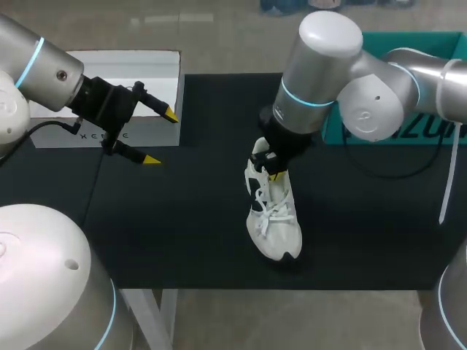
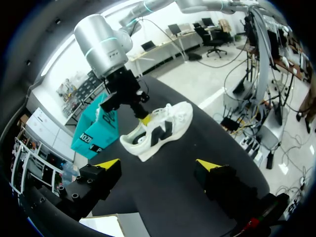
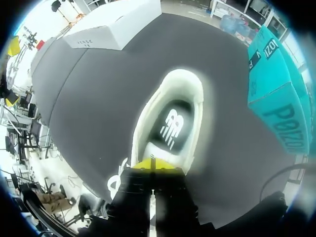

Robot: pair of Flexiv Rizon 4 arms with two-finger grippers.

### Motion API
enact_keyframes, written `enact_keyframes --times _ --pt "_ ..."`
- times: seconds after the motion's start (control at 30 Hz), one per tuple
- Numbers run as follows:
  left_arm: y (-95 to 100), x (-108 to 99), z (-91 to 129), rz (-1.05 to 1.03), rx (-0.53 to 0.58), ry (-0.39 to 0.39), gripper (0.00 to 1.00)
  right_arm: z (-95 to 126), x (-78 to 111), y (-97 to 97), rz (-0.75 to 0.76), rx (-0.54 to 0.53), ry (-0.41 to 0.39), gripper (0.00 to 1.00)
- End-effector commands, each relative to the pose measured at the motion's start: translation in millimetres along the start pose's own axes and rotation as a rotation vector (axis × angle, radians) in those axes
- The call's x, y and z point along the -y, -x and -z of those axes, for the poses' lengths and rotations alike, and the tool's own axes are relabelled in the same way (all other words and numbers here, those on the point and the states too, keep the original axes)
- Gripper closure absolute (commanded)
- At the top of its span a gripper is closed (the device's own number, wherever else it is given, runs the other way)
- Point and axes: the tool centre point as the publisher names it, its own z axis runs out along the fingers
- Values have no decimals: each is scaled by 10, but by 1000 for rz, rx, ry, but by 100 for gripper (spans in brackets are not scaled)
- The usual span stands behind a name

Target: Take the shoe out of the shoebox, open the shoe tongue, remove and reinsert the insole, then place the shoe into the shoebox

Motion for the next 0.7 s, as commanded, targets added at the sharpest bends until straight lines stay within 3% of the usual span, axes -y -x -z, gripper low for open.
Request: enact_keyframes --times 0.03,0.17,0.23,0.37,0.6,0.67,0.7 --pt "1 2 -1 -1 -3 3 0 276 10 7 19 8 16 100" --pt "1 2 -1 -1 -3 3 0 341 -166 27 107 -7 6 100" --pt "1 2 -1 -1 -3 3 0 321 -267 37 211 -30 -3 100" --pt "1 2 -1 -1 -3 3 0 257 -324 18 412 21 -18 100" --pt "1 2 -1 -1 -3 3 0 261 -315 2 412 29 -4 100" --pt "1 2 -1 -1 -3 3 0 261 -315 2 412 29 -4 78" --pt "1 2 -1 -1 -3 3 0 261 -315 2 412 29 -4 85"
